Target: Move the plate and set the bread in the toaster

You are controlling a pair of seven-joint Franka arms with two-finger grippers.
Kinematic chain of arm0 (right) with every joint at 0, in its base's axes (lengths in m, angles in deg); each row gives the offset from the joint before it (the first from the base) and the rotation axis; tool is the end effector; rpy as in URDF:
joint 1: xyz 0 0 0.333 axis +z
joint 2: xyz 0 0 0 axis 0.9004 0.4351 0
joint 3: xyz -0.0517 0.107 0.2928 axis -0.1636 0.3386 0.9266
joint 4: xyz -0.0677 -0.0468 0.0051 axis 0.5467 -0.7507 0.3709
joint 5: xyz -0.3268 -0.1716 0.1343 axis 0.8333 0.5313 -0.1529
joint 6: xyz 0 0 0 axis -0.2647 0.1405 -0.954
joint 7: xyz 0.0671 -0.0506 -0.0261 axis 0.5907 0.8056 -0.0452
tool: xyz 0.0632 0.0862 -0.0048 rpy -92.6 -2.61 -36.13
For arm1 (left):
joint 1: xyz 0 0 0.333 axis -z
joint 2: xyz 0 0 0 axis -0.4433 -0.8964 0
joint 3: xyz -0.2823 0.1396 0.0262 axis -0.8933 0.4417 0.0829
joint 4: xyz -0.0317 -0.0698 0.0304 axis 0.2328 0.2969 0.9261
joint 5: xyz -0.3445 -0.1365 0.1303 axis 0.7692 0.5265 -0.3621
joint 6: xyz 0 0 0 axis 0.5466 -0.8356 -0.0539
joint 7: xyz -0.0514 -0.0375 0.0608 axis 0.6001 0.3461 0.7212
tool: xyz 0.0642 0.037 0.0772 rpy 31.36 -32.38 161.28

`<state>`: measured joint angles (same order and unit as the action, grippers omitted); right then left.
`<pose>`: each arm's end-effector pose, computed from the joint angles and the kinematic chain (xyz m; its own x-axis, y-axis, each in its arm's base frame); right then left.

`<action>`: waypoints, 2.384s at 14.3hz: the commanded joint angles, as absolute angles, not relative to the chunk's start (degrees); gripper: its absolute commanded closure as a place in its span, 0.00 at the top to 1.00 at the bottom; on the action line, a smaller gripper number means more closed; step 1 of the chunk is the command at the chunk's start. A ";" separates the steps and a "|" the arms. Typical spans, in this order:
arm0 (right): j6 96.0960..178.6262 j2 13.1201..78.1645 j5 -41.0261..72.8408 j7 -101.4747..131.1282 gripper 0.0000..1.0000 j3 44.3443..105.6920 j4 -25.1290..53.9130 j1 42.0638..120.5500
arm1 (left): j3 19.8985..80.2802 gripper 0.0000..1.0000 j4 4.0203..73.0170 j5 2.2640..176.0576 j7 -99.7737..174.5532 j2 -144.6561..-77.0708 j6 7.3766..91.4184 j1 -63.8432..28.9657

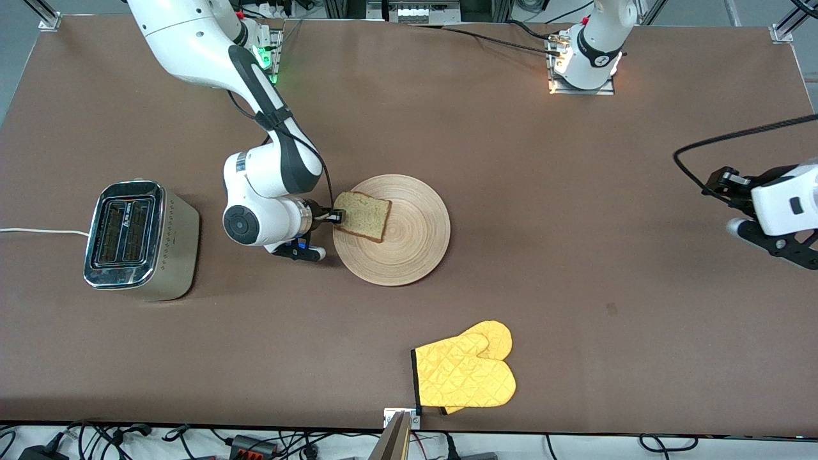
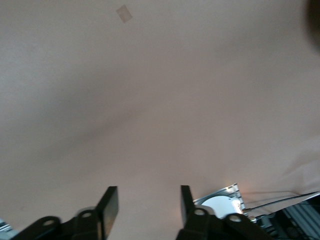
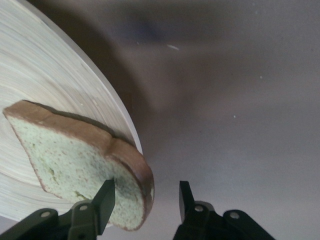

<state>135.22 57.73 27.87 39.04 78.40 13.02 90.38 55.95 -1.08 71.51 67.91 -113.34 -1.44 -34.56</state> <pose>0.5712 0.2870 0.2135 0.8935 -0.1031 -0.4371 -0.1875 -0.9700 -0.1546 0.6433 0.0109 0.5411 0.8333 -0.4251 -0.3535 -0.4169 -0.9031 0.1032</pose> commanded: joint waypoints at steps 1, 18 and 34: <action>133.71 56.81 26.83 39.99 0.52 78.18 13.63 90.40 | 55.76 1.00 0.33 69.36 68.19 -112.75 -0.18 -34.66; 134.42 57.86 25.86 39.81 0.13 78.27 12.75 90.75 | 49.52 1.00 39.76 79.73 32.52 -84.03 23.00 -40.46; 107.57 52.85 50.17 49.66 0.00 77.66 -8.75 92.25 | 58.21 1.00 30.30 78.84 49.20 -85.51 22.94 -35.28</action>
<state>115.23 52.72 44.23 48.19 78.25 -2.73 92.03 55.55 31.96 77.09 43.80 -84.44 24.41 -36.16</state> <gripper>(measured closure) 0.969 0.000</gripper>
